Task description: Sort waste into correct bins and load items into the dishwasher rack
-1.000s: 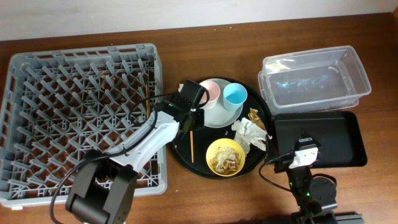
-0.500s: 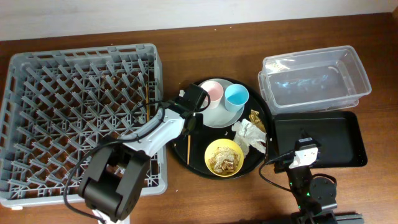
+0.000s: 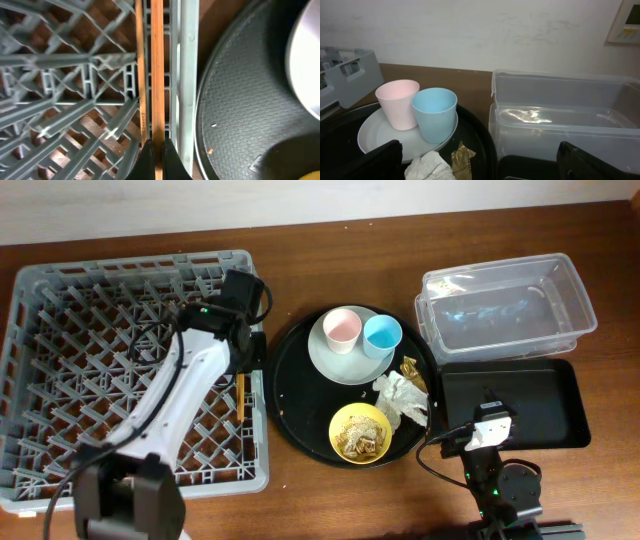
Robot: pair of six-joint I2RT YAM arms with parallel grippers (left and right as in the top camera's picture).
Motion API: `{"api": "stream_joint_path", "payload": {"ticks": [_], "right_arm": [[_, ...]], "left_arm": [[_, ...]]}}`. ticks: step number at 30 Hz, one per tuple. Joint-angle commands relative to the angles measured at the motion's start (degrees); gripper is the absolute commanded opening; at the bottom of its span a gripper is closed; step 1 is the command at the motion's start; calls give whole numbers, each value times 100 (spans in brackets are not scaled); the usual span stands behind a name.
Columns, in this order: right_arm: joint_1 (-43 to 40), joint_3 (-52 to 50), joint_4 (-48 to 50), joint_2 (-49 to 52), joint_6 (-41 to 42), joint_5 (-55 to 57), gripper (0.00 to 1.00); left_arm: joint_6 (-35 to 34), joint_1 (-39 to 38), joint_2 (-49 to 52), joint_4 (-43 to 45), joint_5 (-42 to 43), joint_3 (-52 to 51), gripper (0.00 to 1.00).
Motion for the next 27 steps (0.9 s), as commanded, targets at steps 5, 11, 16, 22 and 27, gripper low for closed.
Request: {"api": "stream_joint_path", "payload": {"ticks": [5, 11, 16, 22, 27], "right_arm": [[-42, -31, -39, -37, 33, 11, 99], [-44, -31, -39, -37, 31, 11, 99], [-42, -31, -39, -37, 31, 11, 99], [-42, -31, -37, -37, 31, 11, 99], [-42, -31, -39, -37, 33, 11, 99]], "left_arm": [[13, 28, 466, 31, -240, -7, 1], [-243, 28, 470, 201, -236, -7, 26], [-243, 28, 417, 199, -127, -4, 27], [-245, 435, -1591, 229, -46, 170, 64], [-243, 1115, -2380, 31, -90, 168, 99]]}}
